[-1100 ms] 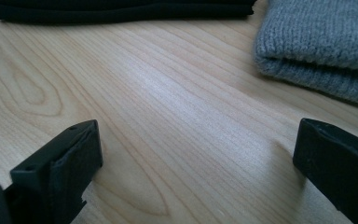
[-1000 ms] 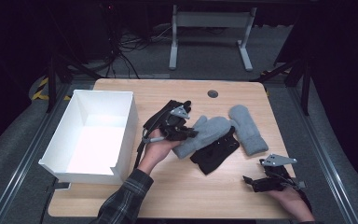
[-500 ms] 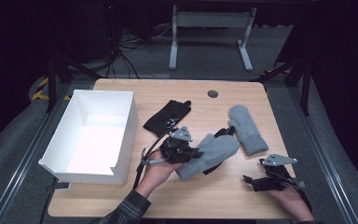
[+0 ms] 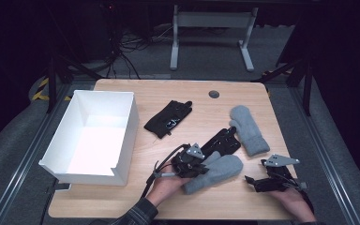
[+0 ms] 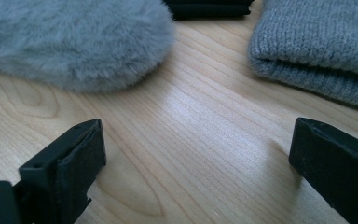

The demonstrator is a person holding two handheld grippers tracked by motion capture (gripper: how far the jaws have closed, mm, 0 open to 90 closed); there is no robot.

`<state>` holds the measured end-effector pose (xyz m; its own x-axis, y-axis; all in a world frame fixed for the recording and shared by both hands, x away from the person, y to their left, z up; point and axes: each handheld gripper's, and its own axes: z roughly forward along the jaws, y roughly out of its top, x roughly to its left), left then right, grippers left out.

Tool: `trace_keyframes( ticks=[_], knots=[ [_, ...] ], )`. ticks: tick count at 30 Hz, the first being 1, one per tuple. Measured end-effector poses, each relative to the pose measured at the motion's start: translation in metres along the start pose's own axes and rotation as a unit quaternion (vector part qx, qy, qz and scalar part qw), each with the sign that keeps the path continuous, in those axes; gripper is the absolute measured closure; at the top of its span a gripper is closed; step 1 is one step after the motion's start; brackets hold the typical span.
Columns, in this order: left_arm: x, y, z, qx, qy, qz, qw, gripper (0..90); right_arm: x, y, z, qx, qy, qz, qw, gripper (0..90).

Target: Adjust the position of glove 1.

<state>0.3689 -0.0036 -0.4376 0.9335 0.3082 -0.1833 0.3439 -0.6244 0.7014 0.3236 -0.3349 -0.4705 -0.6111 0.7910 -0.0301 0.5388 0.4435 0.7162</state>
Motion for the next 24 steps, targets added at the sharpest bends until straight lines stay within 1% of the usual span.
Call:
trace_keyframes(
  ticks=[2, 4, 6, 7, 8, 9, 11, 12, 14, 15, 16, 18, 20, 21, 22, 23, 24],
  knots=[
    [0.003, 0.0, -0.001, -0.001, 0.017, 0.003, 0.9998, 86.5, 0.0, 0.0, 0.0, 0.0, 0.0, 0.0, 1.0, 4.0],
    [0.006, -0.001, -0.003, -0.003, 0.022, 0.0, 0.9998, 86.4, 0.0, 0.0, 0.0, -0.001, 0.0, 0.0, 1.0, 4.0],
    [0.006, -0.002, -0.004, -0.005, 0.021, -0.002, 0.9998, 86.4, 0.0, 0.0, 0.0, 0.0, 0.001, -0.001, 1.0, 4.0],
    [0.004, -0.003, -0.005, -0.01, 0.011, -0.002, 0.9999, 86.4, 0.0, 0.0, 0.0, 0.0, 0.001, -0.001, 1.0, 4.0],
    [0.004, -0.003, -0.005, -0.01, 0.011, -0.002, 0.9999, 86.4, 0.0, 0.0, 0.0, 0.0, 0.001, -0.001, 1.0, 4.0],
    [-0.002, -0.002, -0.007, -0.013, 0.004, 0.002, 0.9999, 86.4, 0.0, 0.0, 0.0, 0.0, 0.001, -0.001, 1.0, 4.0],
    [-0.01, -0.002, -0.009, -0.013, 0.0, 0.011, 0.9999, 86.4, 0.0, 0.0, 0.0, 0.0, 0.001, -0.001, 1.0, 4.0],
    [-0.01, -0.002, -0.009, -0.013, 0.0, 0.011, 0.9999, 86.4, 0.0, 0.0, 0.0, 0.0, 0.001, -0.001, 1.0, 4.0],
    [-0.015, -0.003, -0.01, -0.013, -0.006, 0.006, 0.9999, 86.4, 0.0, 0.0, 0.0, 0.0, 0.001, -0.001, 1.0, 4.0],
    [-0.017, -0.004, -0.009, -0.016, -0.01, 0.007, 0.9998, 86.3, 0.0, 0.0, 0.0, 0.0, 0.001, -0.001, 1.0, 4.1],
    [-0.018, -0.006, -0.007, -0.017, -0.01, 0.007, 0.9998, 86.1, 0.0, 0.0, 0.0, -0.001, 0.002, -0.001, 1.0, 4.2],
    [-0.019, -0.008, -0.003, -0.008, -0.01, 0.005, 0.9999, 84.5, 0.0, 0.0, 0.0, -0.001, 0.002, -0.001, 1.0, 4.2],
    [-0.019, -0.009, -0.003, -0.01, -0.006, 0.009, 0.9999, 78.9, 0.0, 0.0, 0.0, -0.001, 0.002, -0.001, 1.0, 4.2],
    [-0.019, -0.008, -0.004, -0.016, -0.009, 0.006, 0.9998, 75.5, 0.0, 0.0, 0.0, -0.001, 0.002, -0.001, 1.0, 4.2],
    [-0.018, -0.008, -0.007, -0.027, -0.008, 0.006, 0.9996, 67.0, 0.0, 0.0, 0.0, -0.001, 0.001, 0.0, 1.0, 4.2],
    [-0.018, -0.007, -0.01, -0.034, -0.005, 0.005, 0.9994, 62.2, 0.0, 0.0, 0.0, -0.001, 0.002, -0.001, 1.0, 4.2],
    [-0.018, -0.007, -0.013, -0.036, -0.005, 0.007, 0.9993, 60.6, 0.0, 0.0, 0.0, -0.001, 0.001, 0.0, 1.0, 4.3]
  ],
)
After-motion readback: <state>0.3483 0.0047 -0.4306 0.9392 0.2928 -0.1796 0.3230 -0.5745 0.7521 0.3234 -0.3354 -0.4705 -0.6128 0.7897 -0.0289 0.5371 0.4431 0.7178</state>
